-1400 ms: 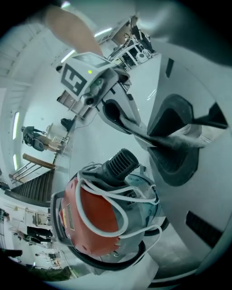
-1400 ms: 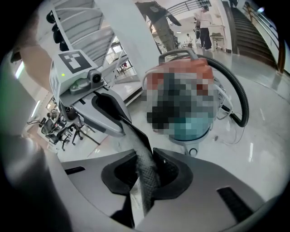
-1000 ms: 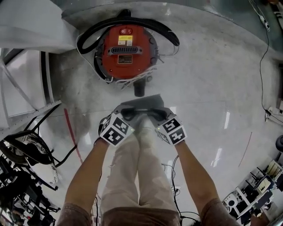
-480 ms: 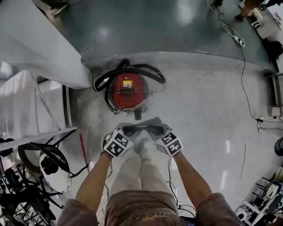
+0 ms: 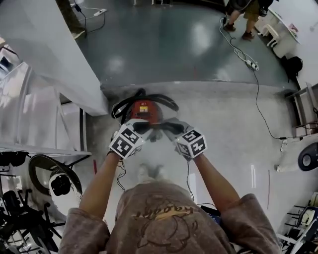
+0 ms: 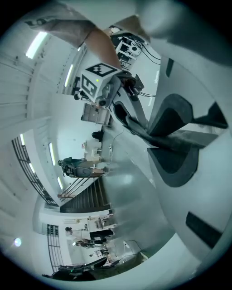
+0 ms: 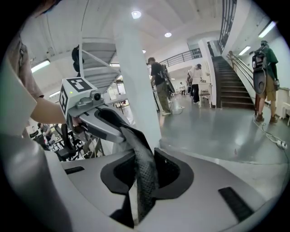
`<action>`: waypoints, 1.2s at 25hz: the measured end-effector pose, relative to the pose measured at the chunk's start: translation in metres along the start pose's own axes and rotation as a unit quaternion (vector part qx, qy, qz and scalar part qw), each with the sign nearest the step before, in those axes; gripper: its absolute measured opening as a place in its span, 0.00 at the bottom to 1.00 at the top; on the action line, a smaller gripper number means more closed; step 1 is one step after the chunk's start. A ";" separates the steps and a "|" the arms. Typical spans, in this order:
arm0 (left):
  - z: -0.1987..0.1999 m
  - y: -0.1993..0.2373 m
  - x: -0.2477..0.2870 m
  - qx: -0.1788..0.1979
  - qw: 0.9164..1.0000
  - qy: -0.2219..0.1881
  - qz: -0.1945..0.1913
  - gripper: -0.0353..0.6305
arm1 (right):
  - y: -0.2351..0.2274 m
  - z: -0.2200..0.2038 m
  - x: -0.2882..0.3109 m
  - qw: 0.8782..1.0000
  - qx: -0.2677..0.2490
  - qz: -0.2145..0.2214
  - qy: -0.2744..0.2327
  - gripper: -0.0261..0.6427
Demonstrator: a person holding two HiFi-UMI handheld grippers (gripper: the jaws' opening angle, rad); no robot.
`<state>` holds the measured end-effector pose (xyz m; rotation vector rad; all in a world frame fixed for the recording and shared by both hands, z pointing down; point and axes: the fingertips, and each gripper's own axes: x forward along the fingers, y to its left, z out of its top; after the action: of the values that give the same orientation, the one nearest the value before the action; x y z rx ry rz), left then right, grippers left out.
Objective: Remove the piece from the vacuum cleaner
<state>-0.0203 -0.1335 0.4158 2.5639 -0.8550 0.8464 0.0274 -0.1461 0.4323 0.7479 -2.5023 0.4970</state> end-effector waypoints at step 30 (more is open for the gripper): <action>0.056 -0.051 -0.085 -0.011 0.980 -0.199 0.003 0.19 | 0.058 0.060 -0.085 0.985 0.024 -0.035 -0.164 0.18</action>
<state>-0.0193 -0.0809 0.3144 2.7571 -0.9718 0.3197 0.0358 -0.0930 0.3253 1.0037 -2.7617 0.4410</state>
